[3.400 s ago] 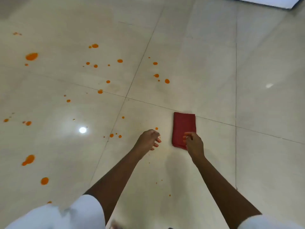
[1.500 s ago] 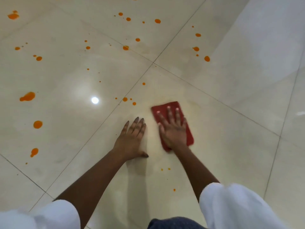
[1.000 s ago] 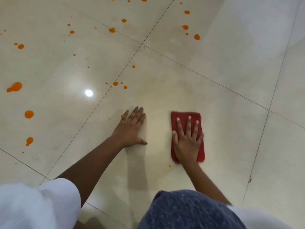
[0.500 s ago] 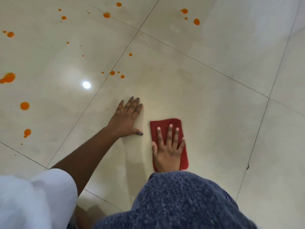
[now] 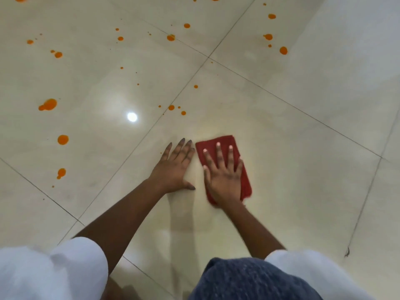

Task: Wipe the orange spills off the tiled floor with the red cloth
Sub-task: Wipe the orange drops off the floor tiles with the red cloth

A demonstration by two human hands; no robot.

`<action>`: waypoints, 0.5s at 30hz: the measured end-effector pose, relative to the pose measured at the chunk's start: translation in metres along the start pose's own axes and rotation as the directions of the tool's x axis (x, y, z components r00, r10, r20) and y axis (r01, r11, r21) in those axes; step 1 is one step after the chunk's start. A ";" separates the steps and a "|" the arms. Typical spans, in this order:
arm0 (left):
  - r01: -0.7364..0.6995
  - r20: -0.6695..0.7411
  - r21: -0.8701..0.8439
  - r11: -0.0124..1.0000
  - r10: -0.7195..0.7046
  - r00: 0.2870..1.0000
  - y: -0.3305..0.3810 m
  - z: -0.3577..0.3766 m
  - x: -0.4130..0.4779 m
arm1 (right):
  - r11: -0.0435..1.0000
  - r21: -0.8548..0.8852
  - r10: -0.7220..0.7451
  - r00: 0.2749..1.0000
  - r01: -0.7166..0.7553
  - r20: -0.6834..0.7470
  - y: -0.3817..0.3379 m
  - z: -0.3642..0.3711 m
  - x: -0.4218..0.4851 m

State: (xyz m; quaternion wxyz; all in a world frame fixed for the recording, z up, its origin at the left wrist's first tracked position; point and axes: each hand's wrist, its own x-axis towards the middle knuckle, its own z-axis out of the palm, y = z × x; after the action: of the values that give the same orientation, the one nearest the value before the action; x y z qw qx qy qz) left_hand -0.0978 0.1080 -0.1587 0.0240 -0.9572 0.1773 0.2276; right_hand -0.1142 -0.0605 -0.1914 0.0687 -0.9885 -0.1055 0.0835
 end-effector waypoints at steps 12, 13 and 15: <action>0.314 -0.037 -0.137 0.940 -0.321 0.946 -0.046 0.017 -0.030 | 0.995 -0.009 -0.096 0.992 0.097 0.077 -0.041 -0.001 0.032; 0.347 -0.017 -0.138 0.928 -0.352 0.936 -0.052 0.018 -0.034 | 0.999 -0.009 -0.048 0.996 0.049 0.078 -0.032 -0.001 0.039; 0.384 0.019 -0.166 0.908 -0.387 0.922 -0.061 0.023 -0.041 | 1.000 0.001 0.026 0.999 -0.026 0.022 -0.027 0.000 0.026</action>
State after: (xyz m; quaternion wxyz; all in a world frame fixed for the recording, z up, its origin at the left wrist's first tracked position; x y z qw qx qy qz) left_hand -0.1201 0.1817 -0.1633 -0.0130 -0.9736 -0.0346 0.2254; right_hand -0.0945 -0.0288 -0.1911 0.0669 -0.9888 -0.0935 0.0950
